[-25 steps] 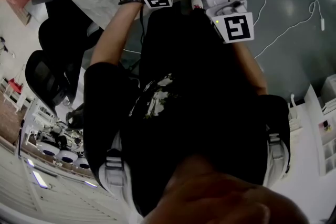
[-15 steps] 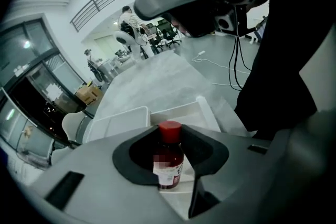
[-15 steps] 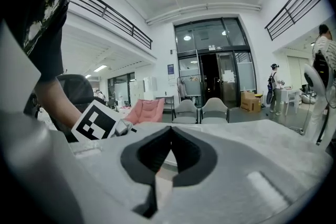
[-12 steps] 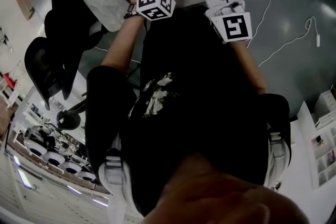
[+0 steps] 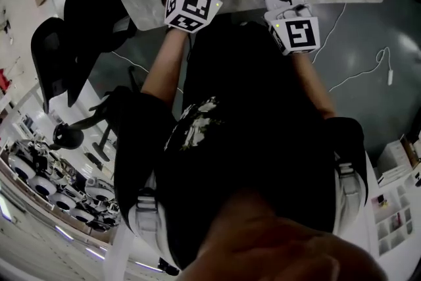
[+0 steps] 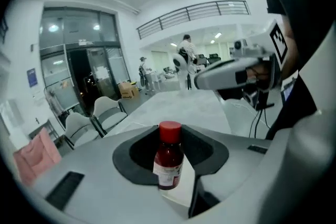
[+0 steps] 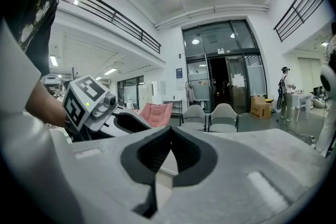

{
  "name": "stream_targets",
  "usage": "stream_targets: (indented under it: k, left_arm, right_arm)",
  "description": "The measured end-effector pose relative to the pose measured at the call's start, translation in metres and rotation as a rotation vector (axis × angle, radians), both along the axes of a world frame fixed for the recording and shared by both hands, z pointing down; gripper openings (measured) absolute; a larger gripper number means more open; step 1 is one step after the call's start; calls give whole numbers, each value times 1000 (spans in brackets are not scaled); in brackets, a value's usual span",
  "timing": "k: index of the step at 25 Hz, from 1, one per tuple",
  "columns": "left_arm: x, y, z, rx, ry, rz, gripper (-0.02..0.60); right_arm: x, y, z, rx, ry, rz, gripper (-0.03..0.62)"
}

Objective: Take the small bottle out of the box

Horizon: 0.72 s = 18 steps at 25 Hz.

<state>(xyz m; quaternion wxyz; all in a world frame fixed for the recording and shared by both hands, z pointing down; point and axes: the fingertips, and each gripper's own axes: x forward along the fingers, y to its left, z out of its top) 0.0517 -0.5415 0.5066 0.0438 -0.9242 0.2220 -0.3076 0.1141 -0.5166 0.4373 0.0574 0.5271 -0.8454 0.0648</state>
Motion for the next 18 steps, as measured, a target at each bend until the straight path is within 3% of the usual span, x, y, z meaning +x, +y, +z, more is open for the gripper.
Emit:
stream_targets:
  k: [8,12,18]
  left_arm:
    - [-24,8,-90,49,269,-144,143]
    - [-39,11,-117,138,282,-141,143]
    - [-62,8,-141,136,388,-131,143]
  right_arm:
    - [-24,-7,-30,62,3,-77,-5]
    - [-47,-21,-35,84,-6,-111,-5]
    - [-66,-33,-51,106,4,-88,-5]
